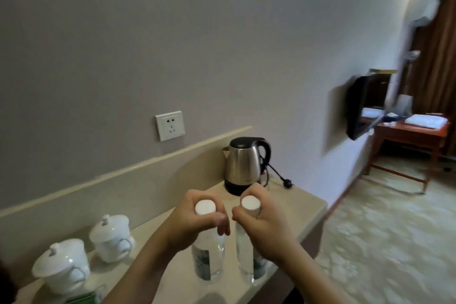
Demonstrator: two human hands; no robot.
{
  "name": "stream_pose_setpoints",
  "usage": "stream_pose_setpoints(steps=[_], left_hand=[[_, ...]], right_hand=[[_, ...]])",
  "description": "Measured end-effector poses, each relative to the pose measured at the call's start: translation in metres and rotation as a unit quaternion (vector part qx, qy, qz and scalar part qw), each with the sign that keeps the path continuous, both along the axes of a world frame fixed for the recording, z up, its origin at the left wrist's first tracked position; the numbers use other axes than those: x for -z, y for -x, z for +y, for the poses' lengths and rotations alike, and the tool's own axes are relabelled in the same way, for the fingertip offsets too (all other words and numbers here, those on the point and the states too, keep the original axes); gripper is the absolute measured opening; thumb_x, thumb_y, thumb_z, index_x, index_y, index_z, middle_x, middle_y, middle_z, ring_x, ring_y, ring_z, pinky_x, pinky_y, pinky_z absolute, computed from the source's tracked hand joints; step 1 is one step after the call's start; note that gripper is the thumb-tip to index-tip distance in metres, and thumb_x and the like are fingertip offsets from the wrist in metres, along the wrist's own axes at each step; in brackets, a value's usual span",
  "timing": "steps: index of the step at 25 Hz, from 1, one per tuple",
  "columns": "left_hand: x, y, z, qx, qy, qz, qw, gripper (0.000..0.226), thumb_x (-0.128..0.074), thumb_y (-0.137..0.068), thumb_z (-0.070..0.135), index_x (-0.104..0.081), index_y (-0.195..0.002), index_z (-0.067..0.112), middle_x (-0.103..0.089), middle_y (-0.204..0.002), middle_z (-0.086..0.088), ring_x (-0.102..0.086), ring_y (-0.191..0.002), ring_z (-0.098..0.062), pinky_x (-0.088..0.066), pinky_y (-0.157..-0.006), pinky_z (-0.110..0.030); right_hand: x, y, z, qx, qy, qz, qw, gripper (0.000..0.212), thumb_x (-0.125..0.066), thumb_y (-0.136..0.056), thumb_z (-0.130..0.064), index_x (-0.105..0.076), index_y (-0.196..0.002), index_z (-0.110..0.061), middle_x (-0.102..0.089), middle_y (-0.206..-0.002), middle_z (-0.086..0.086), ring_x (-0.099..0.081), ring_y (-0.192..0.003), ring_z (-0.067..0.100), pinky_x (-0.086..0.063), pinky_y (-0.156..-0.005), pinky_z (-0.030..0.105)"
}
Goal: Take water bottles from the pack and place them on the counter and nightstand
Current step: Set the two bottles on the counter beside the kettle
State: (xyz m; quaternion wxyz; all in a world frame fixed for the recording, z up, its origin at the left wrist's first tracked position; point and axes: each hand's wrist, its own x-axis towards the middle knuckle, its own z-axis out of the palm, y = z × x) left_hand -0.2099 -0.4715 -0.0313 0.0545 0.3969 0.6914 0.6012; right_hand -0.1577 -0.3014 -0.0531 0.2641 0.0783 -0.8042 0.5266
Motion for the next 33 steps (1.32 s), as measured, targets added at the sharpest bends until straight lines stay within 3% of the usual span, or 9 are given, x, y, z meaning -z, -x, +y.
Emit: stream_pose_setpoints(steps=[5,11,16,21,23,25,28,30,33], left_hand=[[0.021,0.051,-0.002,-0.082,0.004,-0.018,0.996,0.014,-0.068,-0.068,0.022,-0.068,-0.059,0.012,-0.063,-0.061,-0.01,-0.058,-0.06,-0.024,-0.048,-0.065,-0.034],[0.036,0.091,-0.016,-0.149,0.027,-0.007,0.989,0.013,-0.064,-0.069,0.025,-0.069,-0.056,0.025,-0.068,-0.061,-0.01,-0.061,-0.061,-0.023,-0.05,-0.067,-0.031],[0.067,0.096,-0.023,-0.209,0.075,-0.025,0.975,0.013,-0.063,-0.072,0.018,-0.071,-0.061,0.019,-0.071,-0.066,0.0,-0.065,-0.066,-0.015,-0.054,-0.068,-0.031],[0.082,0.083,-0.022,-0.264,0.027,-0.024,0.964,0.011,-0.065,-0.068,0.018,-0.07,-0.062,0.025,-0.069,-0.069,0.002,-0.064,-0.067,-0.017,-0.05,-0.066,-0.029],[0.086,0.072,-0.021,-0.311,0.006,-0.048,0.949,0.008,-0.07,-0.067,0.023,-0.073,-0.066,0.017,-0.066,-0.076,0.006,-0.062,-0.073,-0.015,-0.05,-0.068,-0.03],[0.095,0.055,-0.019,-0.372,0.01,-0.092,0.924,0.026,-0.076,-0.064,0.031,-0.074,-0.082,0.012,-0.061,-0.084,0.016,-0.062,-0.082,-0.009,-0.051,-0.074,-0.028],[0.122,0.028,-0.01,-0.463,0.056,-0.15,0.872,0.059,-0.088,-0.056,0.041,-0.06,-0.109,0.041,-0.065,-0.101,0.024,-0.064,-0.098,-0.004,-0.053,-0.085,-0.029],[0.144,0.015,-0.003,-0.506,0.08,-0.16,0.844,0.071,-0.092,-0.053,0.041,-0.052,-0.11,0.051,-0.067,-0.104,0.025,-0.066,-0.096,-0.002,-0.054,-0.083,-0.027],[0.168,0.009,0.001,-0.529,0.094,-0.171,0.826,0.061,-0.094,-0.055,0.035,-0.059,-0.106,0.039,-0.075,-0.097,0.017,-0.071,-0.09,-0.004,-0.057,-0.084,-0.034]], right_hand=[[0.023,0.085,0.001,-0.044,0.003,-0.039,0.998,0.018,-0.07,-0.079,-0.014,-0.052,-0.076,-0.012,-0.054,-0.074,0.006,-0.052,-0.069,0.019,-0.046,-0.061,0.033],[0.041,0.145,-0.005,-0.055,-0.012,-0.047,0.997,0.02,-0.069,-0.081,-0.014,-0.05,-0.075,-0.008,-0.052,-0.073,0.008,-0.051,-0.067,0.02,-0.046,-0.061,0.037],[0.07,0.157,-0.012,-0.085,-0.018,-0.081,0.993,0.026,-0.072,-0.082,-0.016,-0.049,-0.071,-0.016,-0.051,-0.074,0.003,-0.051,-0.069,0.017,-0.04,-0.06,0.024],[0.09,0.162,-0.005,-0.135,0.01,-0.118,0.984,0.023,-0.077,-0.079,-0.023,-0.054,-0.081,-0.023,-0.058,-0.08,0.0,-0.057,-0.074,0.012,-0.045,-0.064,0.025],[0.099,0.156,-0.003,-0.174,0.026,-0.156,0.972,0.032,-0.08,-0.077,-0.026,-0.052,-0.091,-0.034,-0.061,-0.087,-0.008,-0.059,-0.081,0.005,-0.044,-0.068,0.021],[0.102,0.151,0.002,-0.191,0.011,-0.173,0.966,0.048,-0.083,-0.073,-0.026,-0.047,-0.1,-0.041,-0.059,-0.099,-0.017,-0.059,-0.09,-0.002,-0.042,-0.072,0.015],[0.111,0.151,0.014,-0.239,0.023,-0.21,0.948,0.063,-0.084,-0.072,-0.011,-0.045,-0.112,-0.04,-0.06,-0.11,-0.014,-0.066,-0.09,-0.004,-0.048,-0.07,0.011],[0.121,0.15,0.022,-0.26,0.005,-0.243,0.934,0.066,-0.081,-0.074,-0.004,-0.045,-0.117,-0.038,-0.065,-0.108,-0.008,-0.069,-0.088,0.004,-0.051,-0.07,0.012],[0.14,0.144,0.027,-0.261,-0.037,-0.303,0.916,0.054,-0.081,-0.07,-0.014,-0.053,-0.112,-0.033,-0.071,-0.094,-0.001,-0.071,-0.083,0.008,-0.059,-0.072,0.027]])
